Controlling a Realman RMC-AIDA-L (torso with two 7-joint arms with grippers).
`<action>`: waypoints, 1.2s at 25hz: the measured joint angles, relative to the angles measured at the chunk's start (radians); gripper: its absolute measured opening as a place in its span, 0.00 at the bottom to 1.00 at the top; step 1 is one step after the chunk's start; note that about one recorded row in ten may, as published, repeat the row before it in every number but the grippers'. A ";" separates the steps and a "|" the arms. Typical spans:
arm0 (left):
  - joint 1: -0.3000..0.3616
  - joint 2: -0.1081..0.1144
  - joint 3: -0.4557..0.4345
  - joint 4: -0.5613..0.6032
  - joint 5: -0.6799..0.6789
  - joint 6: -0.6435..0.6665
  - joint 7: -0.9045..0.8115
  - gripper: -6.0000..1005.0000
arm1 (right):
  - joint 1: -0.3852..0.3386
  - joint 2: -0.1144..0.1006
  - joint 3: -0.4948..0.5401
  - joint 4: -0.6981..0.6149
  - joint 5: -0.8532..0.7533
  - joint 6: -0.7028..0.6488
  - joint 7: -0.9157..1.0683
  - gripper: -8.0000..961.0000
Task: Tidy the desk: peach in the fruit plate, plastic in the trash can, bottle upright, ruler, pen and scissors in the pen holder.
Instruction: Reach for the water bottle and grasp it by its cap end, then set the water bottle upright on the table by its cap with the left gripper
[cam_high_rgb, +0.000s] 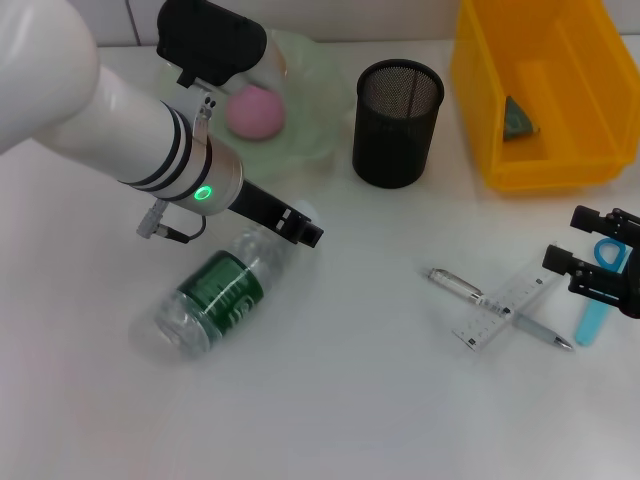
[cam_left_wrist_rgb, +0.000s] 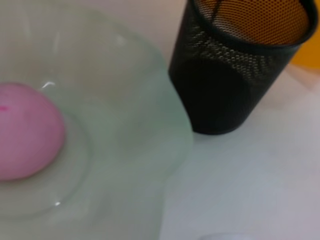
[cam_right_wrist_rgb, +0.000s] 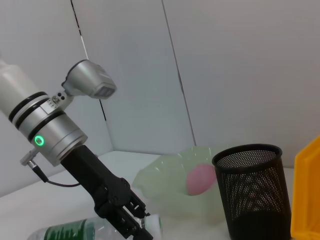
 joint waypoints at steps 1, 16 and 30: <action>0.003 0.000 0.008 0.004 -0.004 -0.002 0.001 0.70 | 0.000 0.000 0.000 0.005 0.000 0.001 0.000 0.78; 0.166 0.006 0.062 0.272 -0.006 -0.020 0.024 0.44 | 0.003 0.000 0.008 0.023 0.000 0.002 -0.014 0.78; 0.450 0.009 -0.051 0.405 -0.497 -0.097 0.512 0.44 | 0.037 -0.001 0.010 0.073 0.008 0.055 -0.013 0.78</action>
